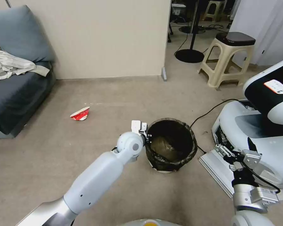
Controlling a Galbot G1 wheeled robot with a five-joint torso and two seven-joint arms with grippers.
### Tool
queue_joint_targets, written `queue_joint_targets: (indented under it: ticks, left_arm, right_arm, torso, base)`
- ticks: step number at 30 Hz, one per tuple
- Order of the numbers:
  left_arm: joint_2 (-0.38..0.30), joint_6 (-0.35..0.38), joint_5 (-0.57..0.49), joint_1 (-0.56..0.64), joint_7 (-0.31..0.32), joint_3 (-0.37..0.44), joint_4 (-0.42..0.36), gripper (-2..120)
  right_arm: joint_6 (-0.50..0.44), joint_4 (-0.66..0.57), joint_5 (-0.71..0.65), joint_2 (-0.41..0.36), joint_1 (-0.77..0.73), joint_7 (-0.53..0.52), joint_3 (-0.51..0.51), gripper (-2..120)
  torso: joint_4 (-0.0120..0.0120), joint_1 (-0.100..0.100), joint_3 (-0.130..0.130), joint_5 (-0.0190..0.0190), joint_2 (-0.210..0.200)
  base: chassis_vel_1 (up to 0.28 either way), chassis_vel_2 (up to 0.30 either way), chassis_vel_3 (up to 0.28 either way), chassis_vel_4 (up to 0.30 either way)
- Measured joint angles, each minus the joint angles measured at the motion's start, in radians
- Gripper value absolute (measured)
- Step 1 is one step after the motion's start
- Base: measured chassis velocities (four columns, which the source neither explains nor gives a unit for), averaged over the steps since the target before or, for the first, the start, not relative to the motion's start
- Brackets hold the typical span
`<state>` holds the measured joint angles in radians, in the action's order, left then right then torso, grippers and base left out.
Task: Pick up the trash can from the floor.
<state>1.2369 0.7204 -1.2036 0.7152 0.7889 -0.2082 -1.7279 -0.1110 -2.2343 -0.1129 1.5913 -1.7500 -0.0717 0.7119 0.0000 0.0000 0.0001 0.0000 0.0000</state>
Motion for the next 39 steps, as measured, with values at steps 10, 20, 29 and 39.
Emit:
queue_joint_targets:
  ticks: [10, 20, 29, 39]
  left_arm:
    - [-0.007, 0.001, -0.04, 0.006, 0.017, 0.026, -0.059, 0]
    - [-0.045, 0.005, -0.11, 0.004, 0.043, 0.067, -0.123, 0]
    - [-0.09, 0.009, -0.163, -0.003, 0.059, 0.096, -0.17, 0]
    - [-0.116, 0.009, -0.169, 0.012, 0.059, 0.117, -0.203, 0]
  right_arm:
    - [0.0, -0.001, 0.0, -0.001, -0.003, -0.003, 0.001, 100]
    - [0.001, -0.001, 0.0, -0.007, -0.002, -0.006, 0.004, 100]
    - [0.002, 0.0, -0.001, -0.008, 0.002, -0.007, 0.004, 100]
    - [0.002, 0.0, -0.001, -0.007, 0.0, -0.007, 0.003, 100]
  torso:
    - [-0.0001, 0.0, 0.0, -0.0001, 0.0]
    - [0.0, 0.0, 0.0, -0.0001, 0.0]
    - [0.0, 0.0, 0.0, -0.0001, 0.0]
    - [0.0, 0.0, 0.0, -0.0001, 0.0]
  base:
    - [0.0, 0.0, 0.0, 0.0]
    - [0.0, 0.0, 0.0, 0.0]
    - [0.0, 0.0, 0.0, 0.0]
    - [0.0, 0.0, 0.0, 0.0]
